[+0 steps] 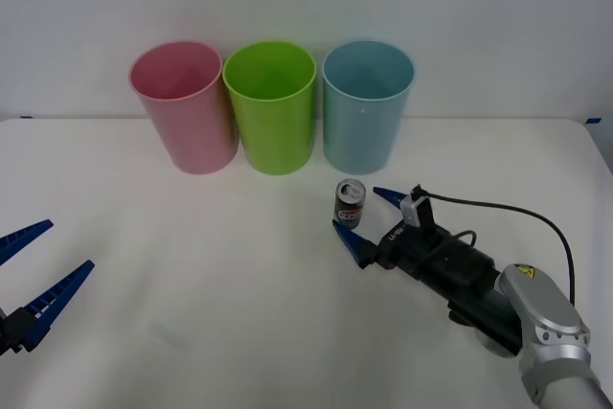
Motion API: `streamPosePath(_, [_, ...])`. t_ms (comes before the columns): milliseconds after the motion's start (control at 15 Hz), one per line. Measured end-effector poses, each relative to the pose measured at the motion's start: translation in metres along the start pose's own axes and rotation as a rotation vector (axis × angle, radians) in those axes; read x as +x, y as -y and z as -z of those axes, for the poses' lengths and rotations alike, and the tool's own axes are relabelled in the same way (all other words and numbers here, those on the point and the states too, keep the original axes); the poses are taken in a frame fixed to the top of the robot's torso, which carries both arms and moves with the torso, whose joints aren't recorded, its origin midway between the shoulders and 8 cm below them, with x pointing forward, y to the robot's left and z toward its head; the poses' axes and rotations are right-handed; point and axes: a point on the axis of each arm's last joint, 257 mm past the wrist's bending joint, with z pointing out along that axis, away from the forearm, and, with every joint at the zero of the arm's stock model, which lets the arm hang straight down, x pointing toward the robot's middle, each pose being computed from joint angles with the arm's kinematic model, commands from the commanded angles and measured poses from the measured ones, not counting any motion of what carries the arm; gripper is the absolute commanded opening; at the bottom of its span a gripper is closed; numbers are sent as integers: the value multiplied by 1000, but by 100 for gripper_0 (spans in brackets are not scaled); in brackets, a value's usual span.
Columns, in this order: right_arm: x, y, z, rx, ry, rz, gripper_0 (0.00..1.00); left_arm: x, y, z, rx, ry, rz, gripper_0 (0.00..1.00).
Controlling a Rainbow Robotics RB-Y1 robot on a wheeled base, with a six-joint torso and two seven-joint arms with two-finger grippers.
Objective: Grasp the object on the table and drop it into the matching bin: aluminum can to the light blue bin, PET bottle to the pink bin.
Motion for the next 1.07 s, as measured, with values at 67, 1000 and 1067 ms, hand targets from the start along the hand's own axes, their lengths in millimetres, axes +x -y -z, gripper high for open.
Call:
streamPosePath(67, [2,-1,-5,1,-8,8,100,0,0,0,0,0,0,100])
streamPosePath(1000, [8,-3,-39,41,-48,70,100,0,0,0,0,0,0,100])
streamPosePath(1067, [8,-2,-39,42,-49,71,15,0,0,0,0,0,0,100])
